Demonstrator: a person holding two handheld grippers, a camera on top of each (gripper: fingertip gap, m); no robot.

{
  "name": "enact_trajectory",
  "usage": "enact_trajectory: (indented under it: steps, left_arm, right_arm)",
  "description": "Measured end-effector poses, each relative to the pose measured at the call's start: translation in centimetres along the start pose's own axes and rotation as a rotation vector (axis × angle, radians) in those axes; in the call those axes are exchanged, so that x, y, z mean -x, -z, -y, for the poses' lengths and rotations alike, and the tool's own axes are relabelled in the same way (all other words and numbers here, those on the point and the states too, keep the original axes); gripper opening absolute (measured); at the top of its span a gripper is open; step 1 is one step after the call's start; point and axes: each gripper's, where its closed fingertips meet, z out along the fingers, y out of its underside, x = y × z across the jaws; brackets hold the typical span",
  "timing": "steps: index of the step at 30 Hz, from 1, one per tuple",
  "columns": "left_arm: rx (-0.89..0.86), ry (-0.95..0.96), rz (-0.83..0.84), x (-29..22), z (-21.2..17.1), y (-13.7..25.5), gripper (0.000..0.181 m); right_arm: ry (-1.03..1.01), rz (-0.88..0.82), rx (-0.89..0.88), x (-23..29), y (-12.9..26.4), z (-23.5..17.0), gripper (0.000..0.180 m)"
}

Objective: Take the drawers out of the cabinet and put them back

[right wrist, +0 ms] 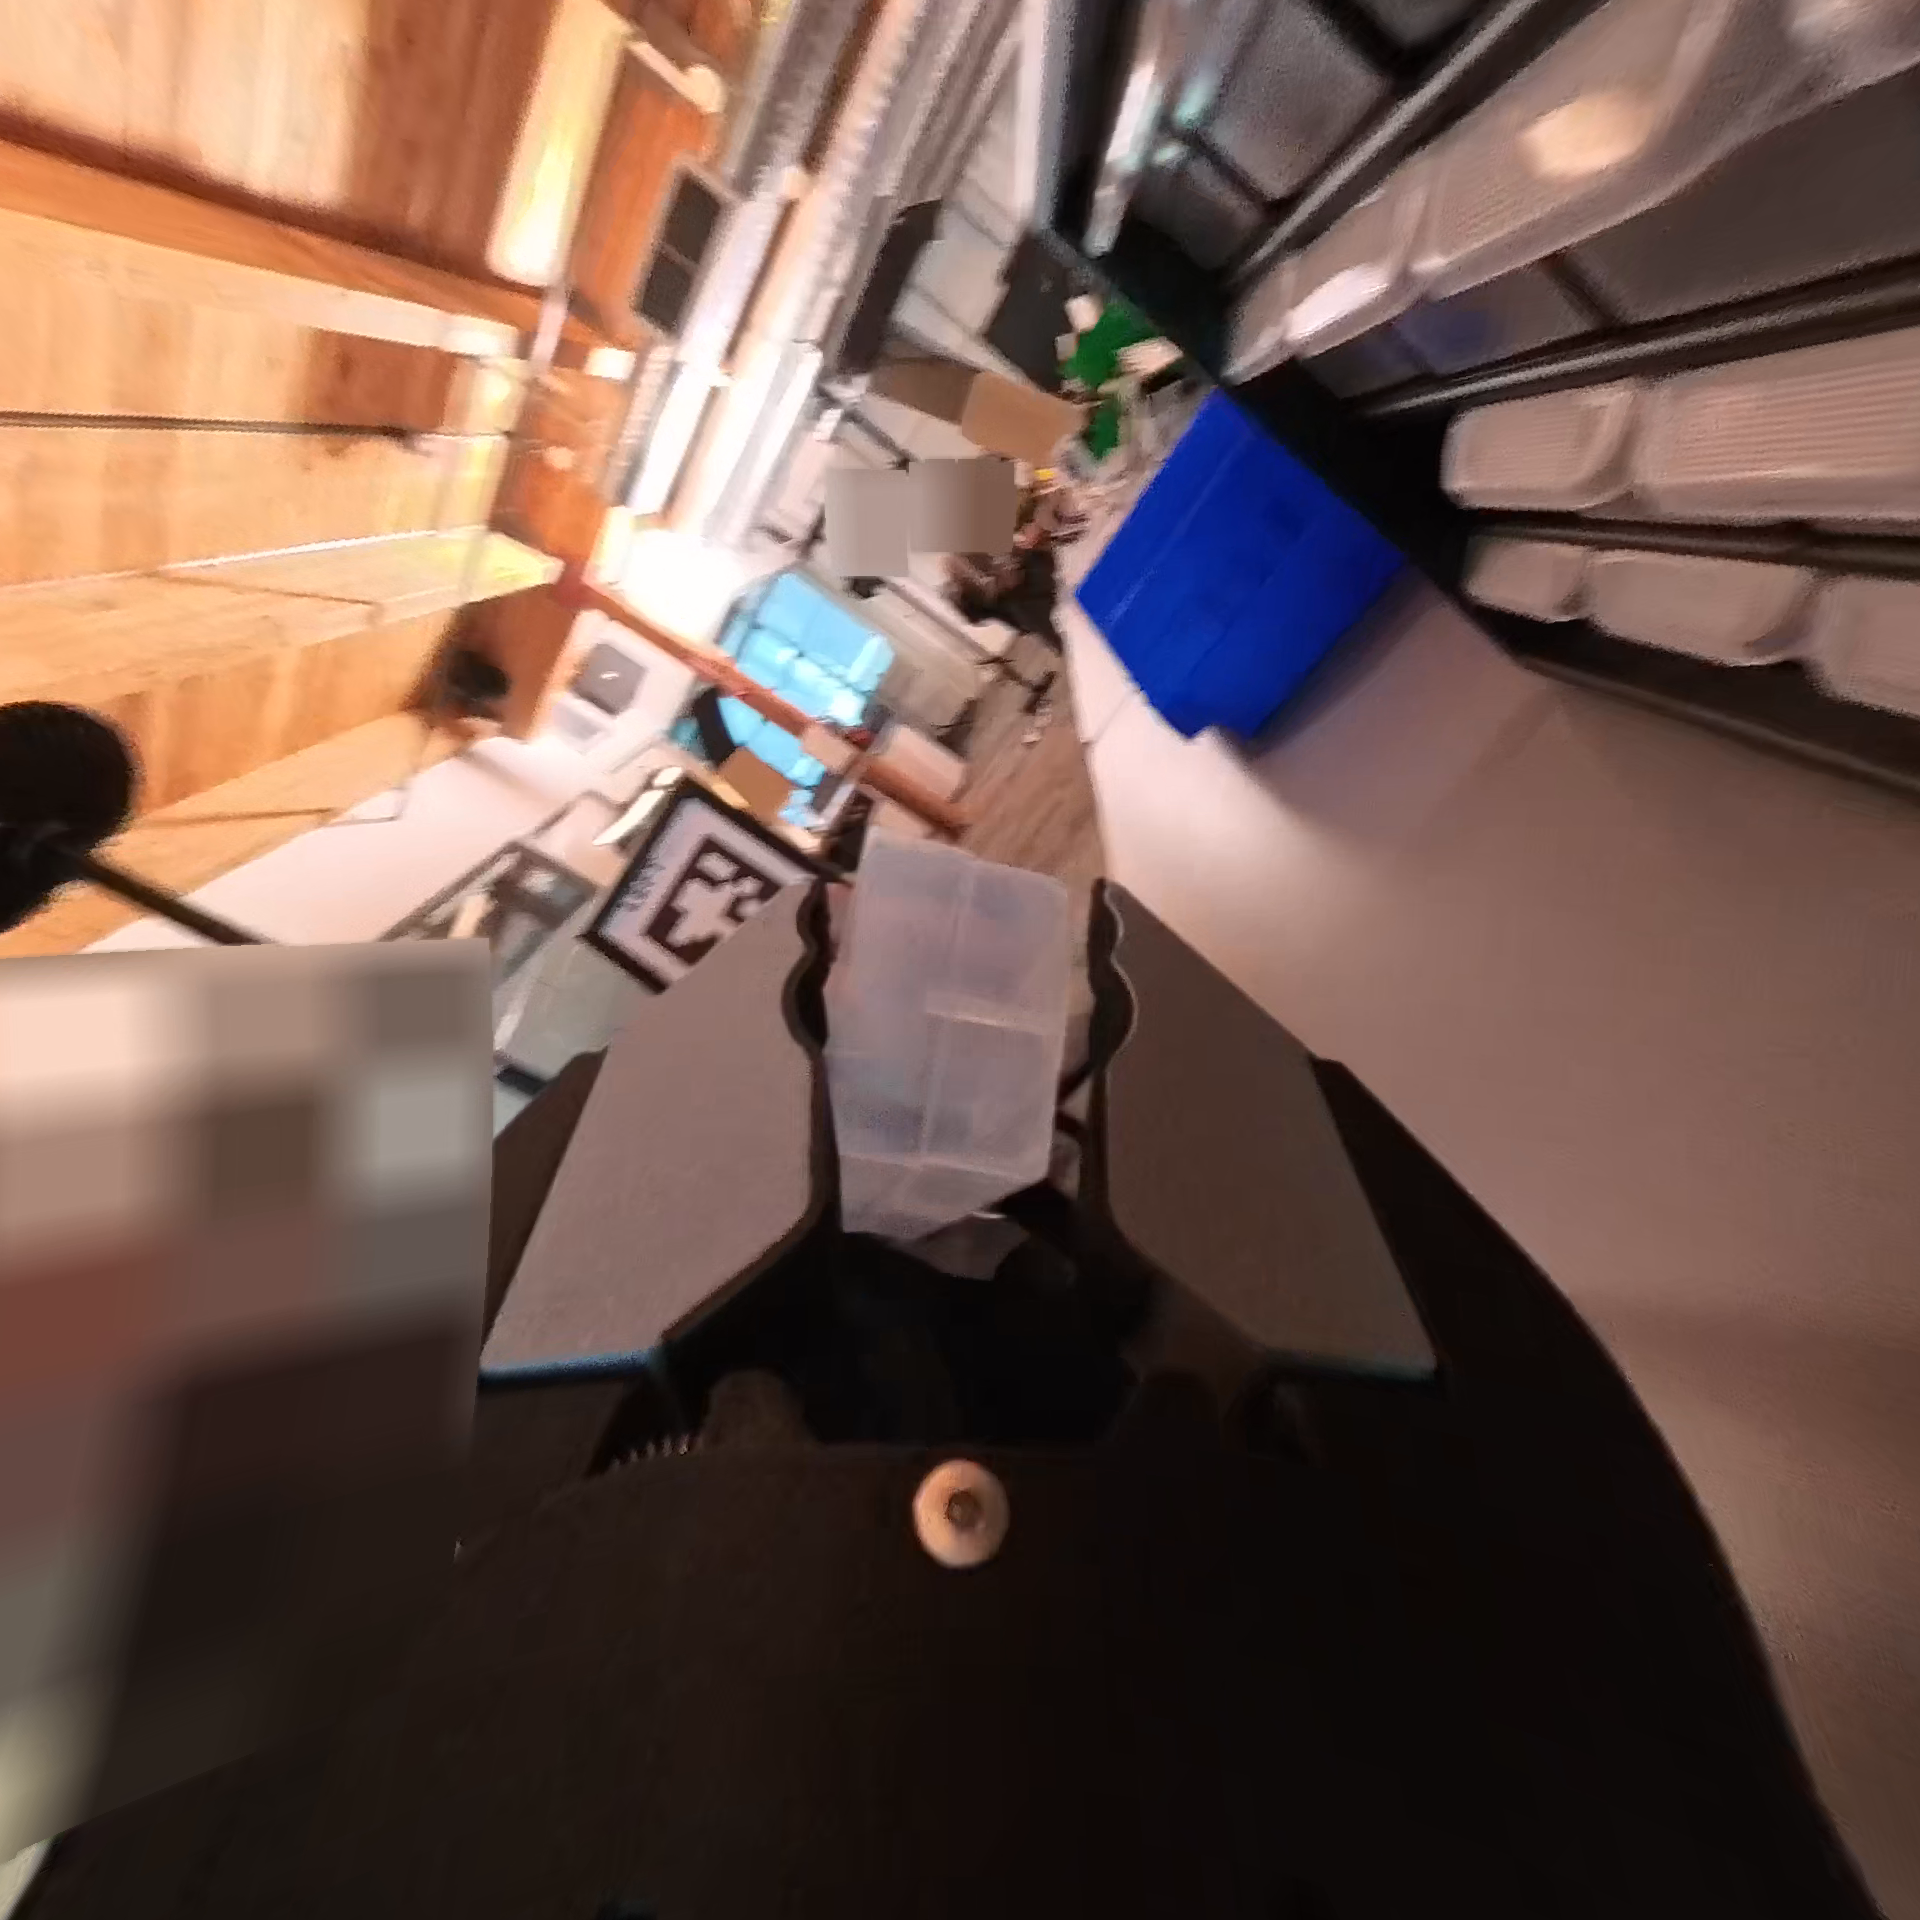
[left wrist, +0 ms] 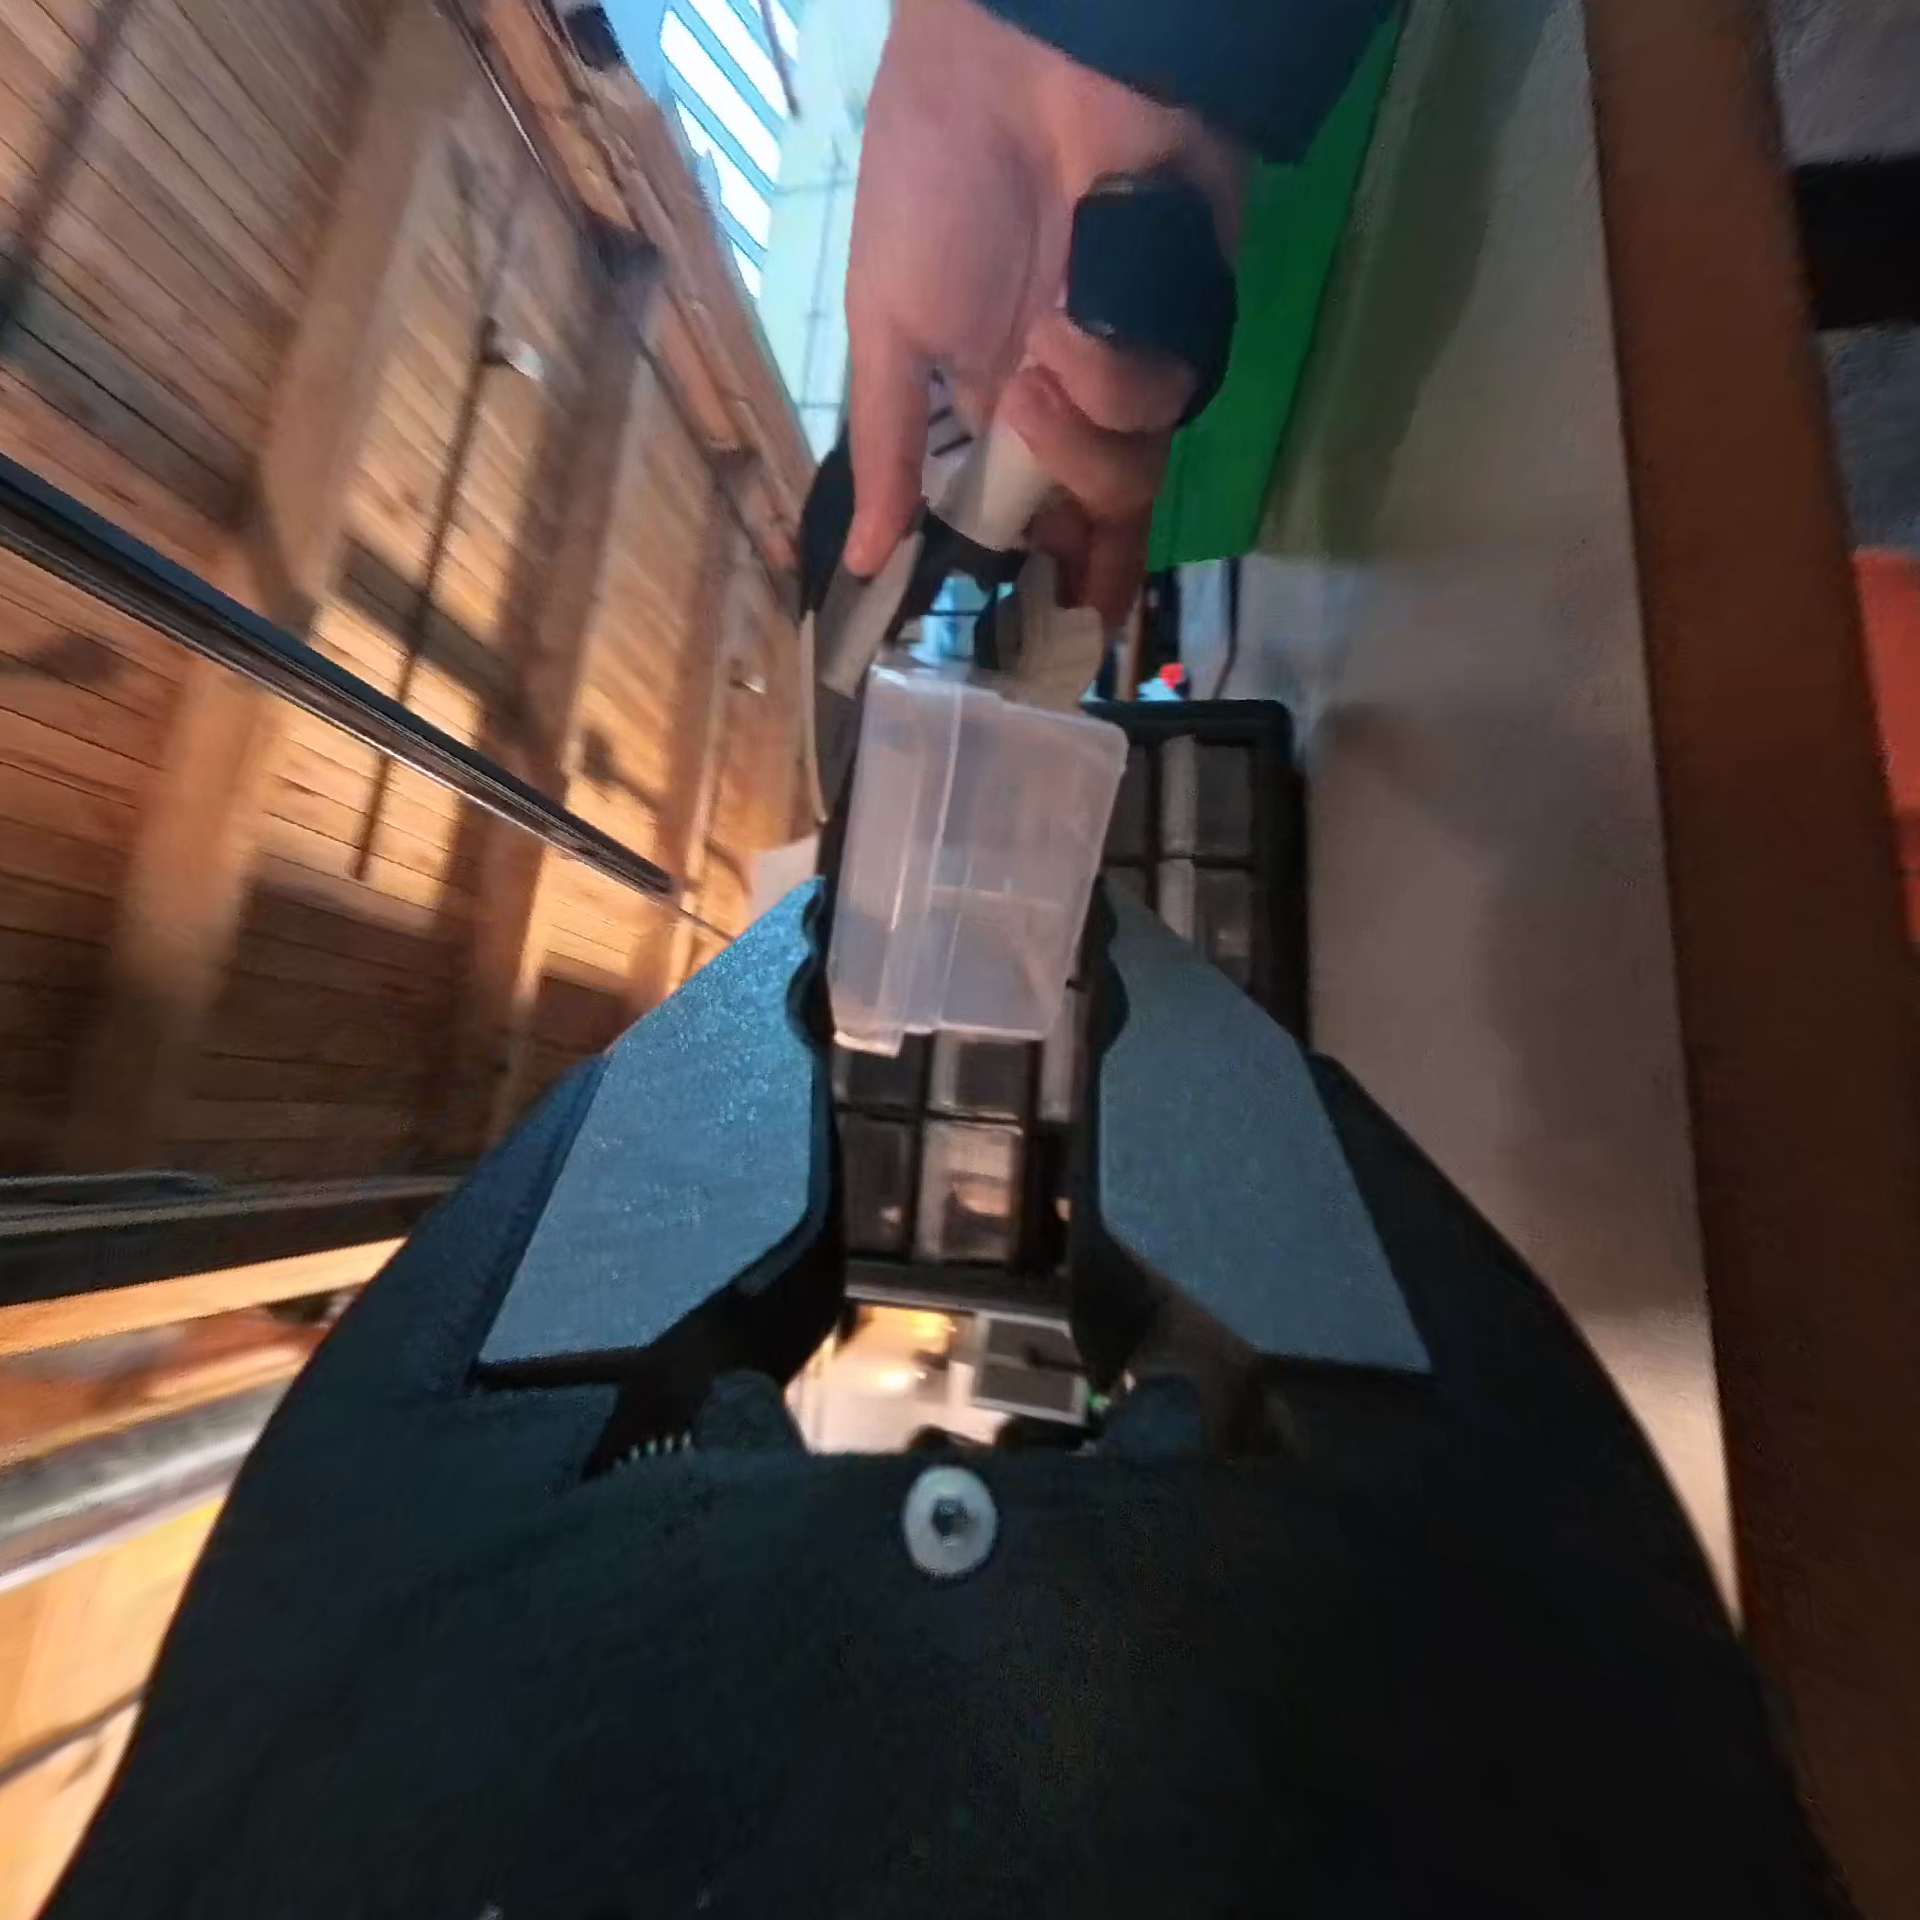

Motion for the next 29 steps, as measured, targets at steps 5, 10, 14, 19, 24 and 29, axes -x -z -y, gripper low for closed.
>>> enact_trajectory:
  steps: [5, 10, 14, 19, 24, 29]
  left_arm:
    - [0.142, 0.098, -0.114, -1.6, -3.8, -0.6, 0.045]
    - [0.265, 0.217, -0.197, -3.0, -5.8, -1.1, 0.045]
    - [0.292, 0.219, -0.170, -2.2, -6.3, -1.0, 0.045]
    - [0.266, 0.166, -0.154, -1.4, -5.7, -0.7, 0.045]
    - [0.276, 0.173, -0.194, -1.9, -6.2, -0.4, 0.045]
    - [0.166, 0.300, -0.302, -0.4, -5.3, 1.6, 0.042]
  right_arm:
    - [0.185, -0.459, -0.031, -4.4, 2.6, 1.4, 0.087]
    - [0.509, -0.553, 0.070, -0.8, 0.5, 0.8, 0.088]
    - [0.761, -0.395, 0.356, 3.1, -4.9, -5.1, 0.076]
    - [1.030, -0.602, 0.547, 0.5, -7.2, -7.8, 0.019]
    - [1.141, -0.635, 0.585, -0.1, -7.8, -8.1, 0.014]
    - [1.155, -0.436, 0.543, 1.5, -8.1, -8.3, 0.013]
